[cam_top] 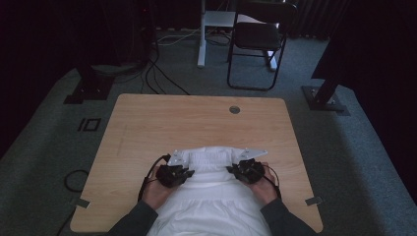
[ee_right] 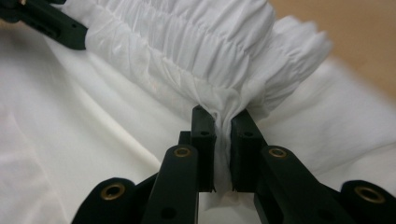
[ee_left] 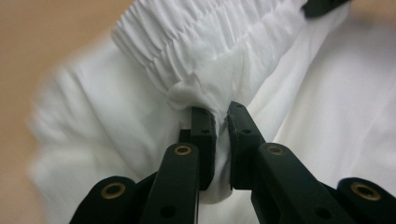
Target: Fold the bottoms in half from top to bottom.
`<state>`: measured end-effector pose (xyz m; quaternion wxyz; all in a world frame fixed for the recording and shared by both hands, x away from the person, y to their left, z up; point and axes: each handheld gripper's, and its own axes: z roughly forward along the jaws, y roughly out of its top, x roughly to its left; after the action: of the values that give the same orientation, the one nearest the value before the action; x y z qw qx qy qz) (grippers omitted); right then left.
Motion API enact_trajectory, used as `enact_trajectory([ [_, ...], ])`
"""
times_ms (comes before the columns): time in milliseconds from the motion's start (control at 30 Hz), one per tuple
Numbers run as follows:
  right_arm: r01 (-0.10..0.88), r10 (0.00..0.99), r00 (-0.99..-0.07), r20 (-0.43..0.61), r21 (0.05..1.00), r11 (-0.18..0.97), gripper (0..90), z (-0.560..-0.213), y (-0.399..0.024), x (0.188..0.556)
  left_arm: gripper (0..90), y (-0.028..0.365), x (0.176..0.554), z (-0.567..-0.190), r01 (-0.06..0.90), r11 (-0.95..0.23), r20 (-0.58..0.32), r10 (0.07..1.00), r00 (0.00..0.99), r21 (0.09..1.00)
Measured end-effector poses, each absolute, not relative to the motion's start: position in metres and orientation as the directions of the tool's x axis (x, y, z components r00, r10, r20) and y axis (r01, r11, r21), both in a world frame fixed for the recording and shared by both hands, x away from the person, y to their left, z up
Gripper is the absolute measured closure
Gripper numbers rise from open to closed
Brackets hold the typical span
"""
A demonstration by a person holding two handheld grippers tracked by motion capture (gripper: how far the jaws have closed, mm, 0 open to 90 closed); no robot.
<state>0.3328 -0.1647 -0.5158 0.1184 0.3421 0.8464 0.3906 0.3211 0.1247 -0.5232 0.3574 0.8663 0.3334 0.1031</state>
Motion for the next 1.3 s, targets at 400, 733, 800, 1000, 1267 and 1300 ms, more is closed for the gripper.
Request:
enact_trajectory([
  [400,0.491,0.678,-0.732,-0.061,0.644,0.588,82.2,-0.544,-0.144,0.354,83.2,0.113,0.350,-0.539,0.537,-0.552,-0.027,0.681,0.732,0.638],
  [733,0.552,0.732,-0.681,-0.008,0.652,0.520,82.1,-0.542,-0.144,0.419,82.7,0.105,0.385,-0.539,0.526,-0.550,0.034,0.712,0.702,0.649],
  [800,0.554,0.737,-0.676,-0.007,0.654,0.515,82.0,-0.542,-0.143,0.421,82.8,0.107,0.392,-0.539,0.520,-0.550,0.042,0.713,0.700,0.654],
  [1000,0.599,0.772,-0.635,0.046,0.660,0.454,80.9,-0.542,-0.138,0.437,82.9,0.110,0.434,-0.536,0.512,-0.572,0.095,0.721,0.687,0.641],
  [1267,0.618,0.805,-0.589,0.075,0.683,0.389,81.7,-0.543,-0.141,0.477,83.0,0.096,0.471,-0.532,0.559,-0.566,0.134,0.765,0.630,0.606],
  [1300,0.628,0.816,-0.572,0.078,0.682,0.375,81.7,-0.543,-0.141,0.480,83.0,0.093,0.473,-0.532,0.562,-0.560,0.137,0.772,0.621,0.608],
])
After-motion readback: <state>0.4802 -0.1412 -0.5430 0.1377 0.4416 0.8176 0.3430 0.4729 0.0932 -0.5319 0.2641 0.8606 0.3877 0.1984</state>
